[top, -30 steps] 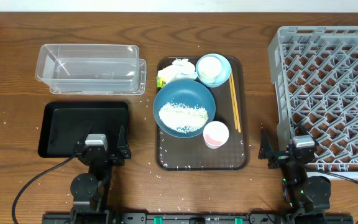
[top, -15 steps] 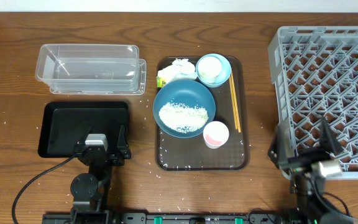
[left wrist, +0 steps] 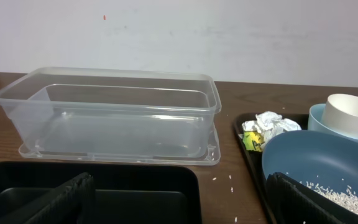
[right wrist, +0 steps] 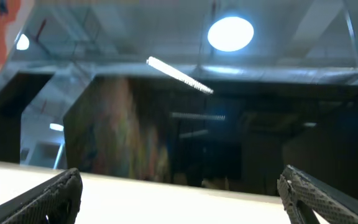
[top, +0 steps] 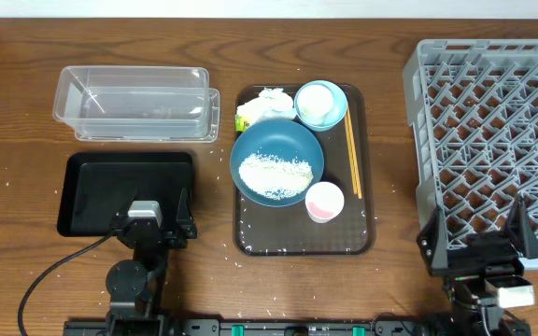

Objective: Sort waste into correct bins and load items into the dishwasher rack
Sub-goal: 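Move the right gripper over the tray to the pink cup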

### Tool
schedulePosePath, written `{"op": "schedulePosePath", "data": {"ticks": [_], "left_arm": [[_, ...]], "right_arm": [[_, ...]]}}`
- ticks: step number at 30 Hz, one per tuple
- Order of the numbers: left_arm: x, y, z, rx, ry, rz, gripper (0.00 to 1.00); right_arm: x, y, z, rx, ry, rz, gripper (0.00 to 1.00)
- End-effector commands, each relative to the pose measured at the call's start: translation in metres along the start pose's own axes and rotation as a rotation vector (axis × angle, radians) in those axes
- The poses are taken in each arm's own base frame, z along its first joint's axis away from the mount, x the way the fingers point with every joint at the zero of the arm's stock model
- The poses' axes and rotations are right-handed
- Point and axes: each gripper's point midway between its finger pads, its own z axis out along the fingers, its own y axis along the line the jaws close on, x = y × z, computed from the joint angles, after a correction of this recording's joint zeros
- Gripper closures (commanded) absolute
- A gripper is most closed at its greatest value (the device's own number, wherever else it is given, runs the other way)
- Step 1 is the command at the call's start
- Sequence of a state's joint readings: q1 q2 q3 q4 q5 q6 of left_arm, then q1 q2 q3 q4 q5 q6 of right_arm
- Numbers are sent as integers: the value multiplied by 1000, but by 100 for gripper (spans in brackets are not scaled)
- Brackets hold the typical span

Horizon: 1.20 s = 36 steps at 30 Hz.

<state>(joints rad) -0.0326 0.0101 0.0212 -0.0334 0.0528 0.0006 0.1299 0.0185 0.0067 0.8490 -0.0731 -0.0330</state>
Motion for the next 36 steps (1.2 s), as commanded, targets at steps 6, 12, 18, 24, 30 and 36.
{"op": "schedulePosePath", "data": {"ticks": [6,12,18,24,30,36], "left_arm": [[15,4,1,-20,46,6,10],[15,4,1,-20,46,6,9],[15,4,1,-20,46,6,9],[15,4,1,-20,46,6,10],[15,4,1,-20,46,6,10],[15,4,1,-20,46,6,10]], "right_arm": [[-2,0,12,-2,30,98,1],[30,32,58,-203,353,122,1],[67,68,103,-459,742,158,1],[120,81,104,-544,1222,92,1],[160,127,65,-708,1595,30,1],[185,176,16,-874,1796,137,1]]}}
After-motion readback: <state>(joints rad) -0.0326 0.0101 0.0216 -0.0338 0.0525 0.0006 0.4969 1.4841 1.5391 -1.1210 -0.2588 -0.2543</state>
